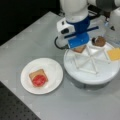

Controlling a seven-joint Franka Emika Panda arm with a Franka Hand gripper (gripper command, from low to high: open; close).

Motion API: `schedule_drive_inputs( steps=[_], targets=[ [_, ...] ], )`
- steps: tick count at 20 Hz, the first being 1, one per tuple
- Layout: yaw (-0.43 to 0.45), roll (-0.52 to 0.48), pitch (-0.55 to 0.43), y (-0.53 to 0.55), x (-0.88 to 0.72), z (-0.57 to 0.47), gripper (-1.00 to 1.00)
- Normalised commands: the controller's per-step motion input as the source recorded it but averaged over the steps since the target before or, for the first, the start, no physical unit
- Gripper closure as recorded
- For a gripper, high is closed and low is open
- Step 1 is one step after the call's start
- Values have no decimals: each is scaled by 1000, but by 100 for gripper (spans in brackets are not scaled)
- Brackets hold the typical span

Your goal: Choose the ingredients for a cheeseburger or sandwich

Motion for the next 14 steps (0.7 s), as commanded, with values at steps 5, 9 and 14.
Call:
schedule_drive_inputs(
  steps=[5,9,14],
  targets=[
    [-750,-130,-41,-416,-258,81,-100],
    [-479,-173,-94,-720,-230,-179,-100],
    [-304,-62,29,-814,-179,-378,-100]
  ],
)
